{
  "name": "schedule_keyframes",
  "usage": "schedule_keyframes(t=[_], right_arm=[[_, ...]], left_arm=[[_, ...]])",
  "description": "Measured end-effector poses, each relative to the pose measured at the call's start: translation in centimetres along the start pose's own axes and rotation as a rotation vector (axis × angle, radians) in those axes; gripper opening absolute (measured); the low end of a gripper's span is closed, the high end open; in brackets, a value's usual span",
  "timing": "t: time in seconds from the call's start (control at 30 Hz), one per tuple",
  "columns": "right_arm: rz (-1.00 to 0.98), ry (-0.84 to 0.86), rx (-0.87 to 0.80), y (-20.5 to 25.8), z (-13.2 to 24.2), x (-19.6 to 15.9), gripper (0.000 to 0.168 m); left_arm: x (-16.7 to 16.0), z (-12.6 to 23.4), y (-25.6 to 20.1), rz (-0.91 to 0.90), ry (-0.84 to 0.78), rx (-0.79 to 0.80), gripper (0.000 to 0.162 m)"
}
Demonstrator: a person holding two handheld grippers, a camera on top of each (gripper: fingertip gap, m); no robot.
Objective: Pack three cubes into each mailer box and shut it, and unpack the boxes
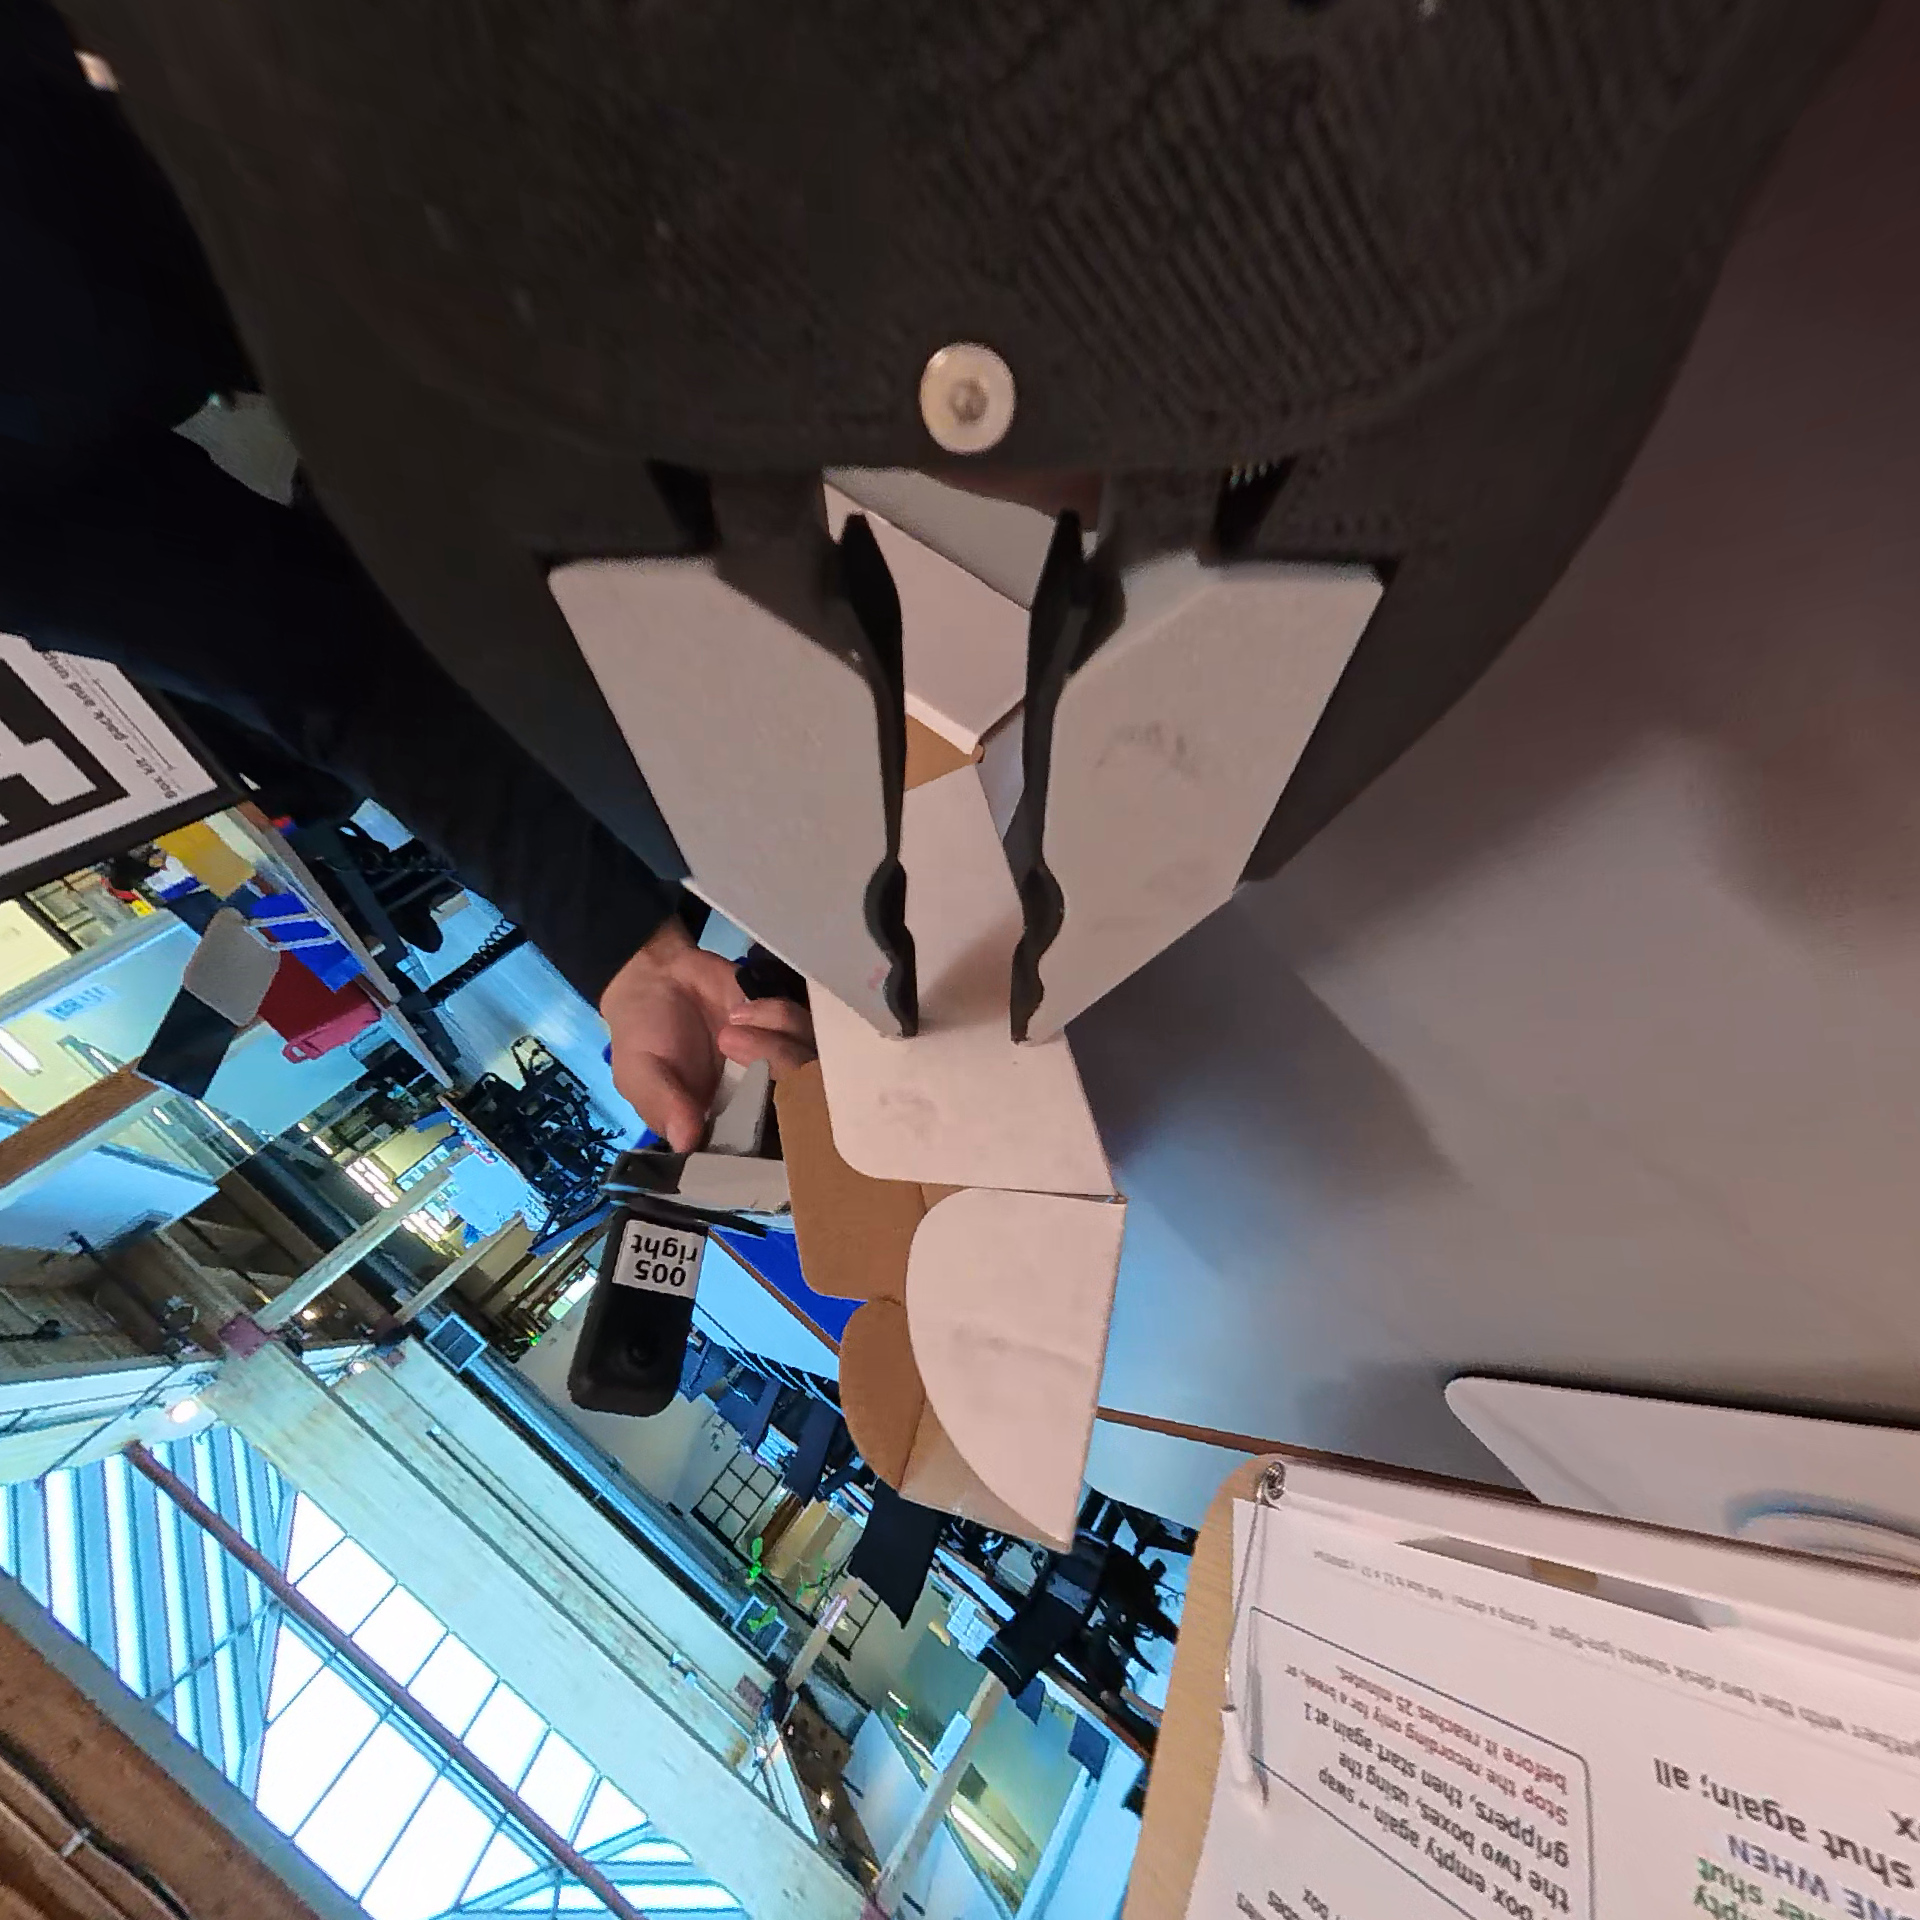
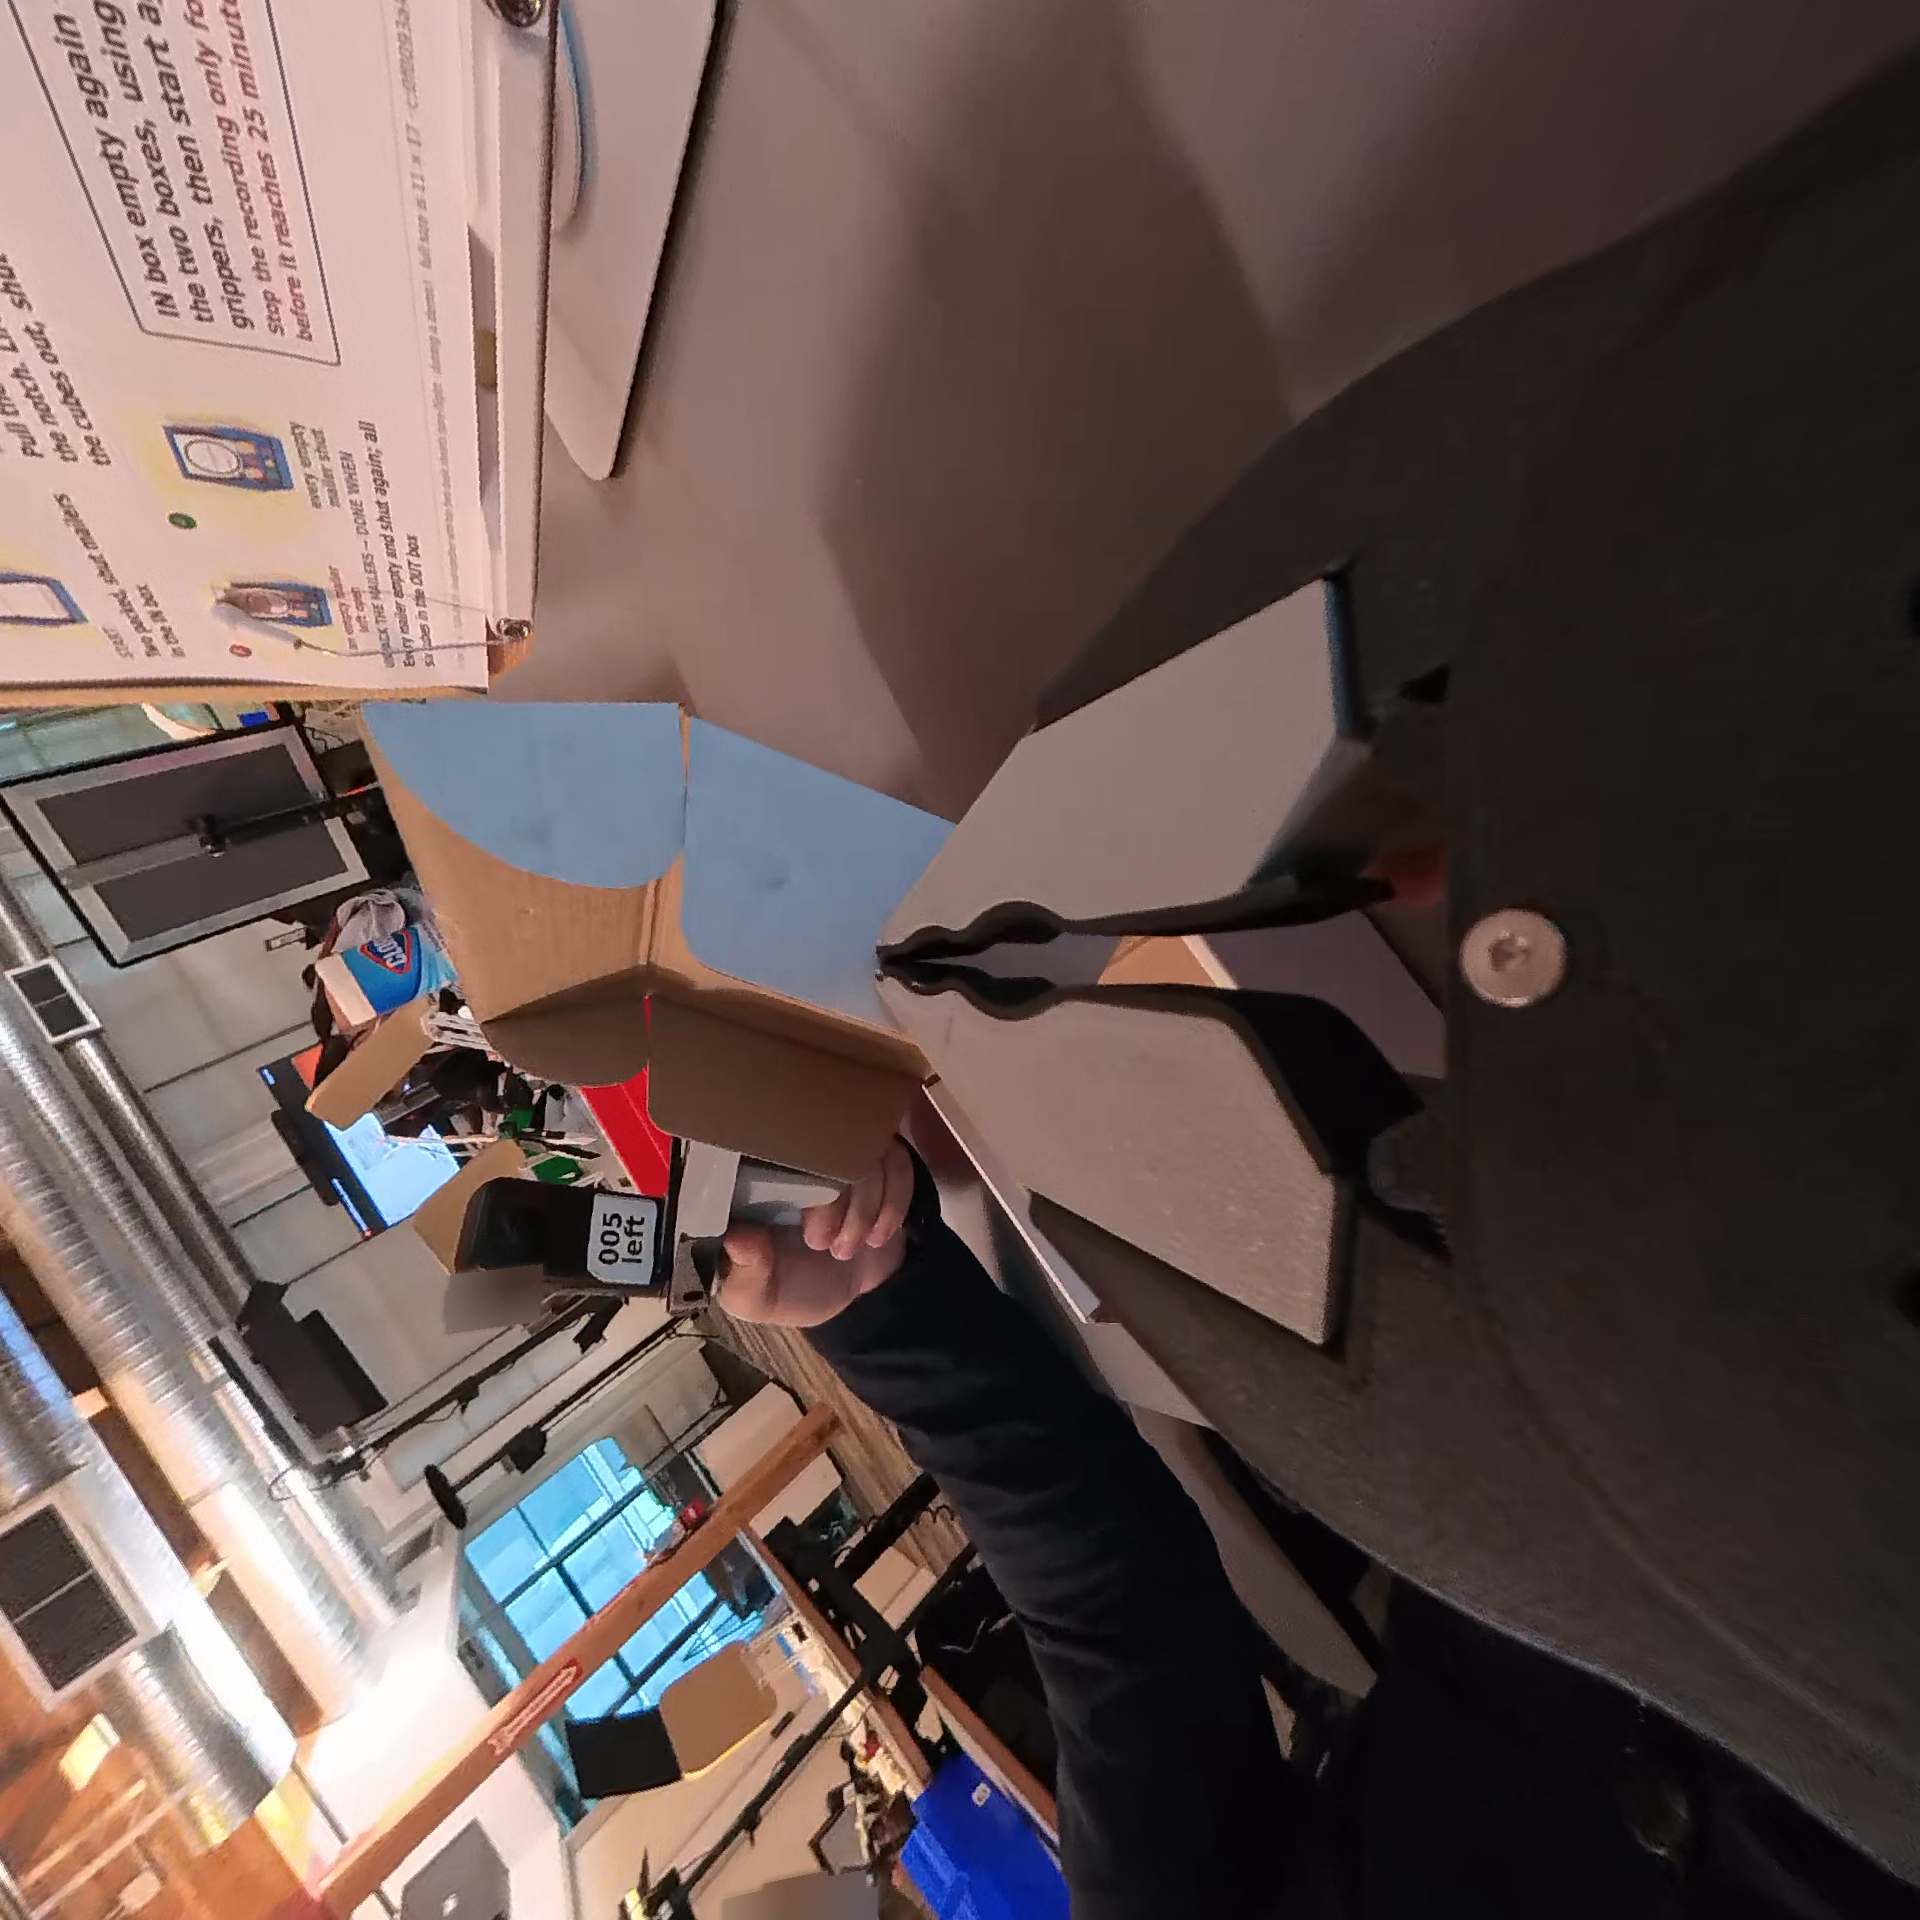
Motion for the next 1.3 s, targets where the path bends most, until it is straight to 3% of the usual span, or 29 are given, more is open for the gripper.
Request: schedule_keyframes(t=[0.27,0.43,0.6,0.8,0.93,1.13,1.3], right_arm=[[0.196,-0.006,0.063,3.2,1.2,-0.9,0.0],[0.408,0.077,0.065,5.9,2.0,-2.9,0.0],[0.607,0.192,0.044,7.7,2.8,-5.2,0.0],[0.698,0.395,-0.061,7.4,3.5,-8.4,0.0],[0.694,0.431,-0.116,8.1,4.3,-8.6,0.0],[0.655,0.457,-0.246,9.3,7.2,-7.6,0.008],[0.595,0.328,-0.227,11.7,7.8,-4.8,0.025]], left_arm=[[-0.7,0.5,-2.0,-0.138,0.01,-0.085,0.01],[-1.5,1.9,-4.2,-0.371,0.015,-0.147,0.001],[-3.3,2.6,-6.2,-0.544,0.079,-0.153,0.001],[-6.9,3.7,-7.4,-0.68,0.229,-0.136,0.001],[-9.1,4.5,-7.3,-0.747,0.324,-0.086,0.006],[-6.7,6.5,-8.9,-0.659,0.153,-0.063,0.028],[-4.7,7.5,-12.0,-0.603,0.042,-0.129,0.031]])
Point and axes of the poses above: each gripper's, where its closed fingertips meet, z back along the fingers, x out of its top, y = z × x across the jaws, the point moved 3 cm from there along z, back along the fingers, and after that the axes turned 3 degrees about -y, right-handed, at the moved point
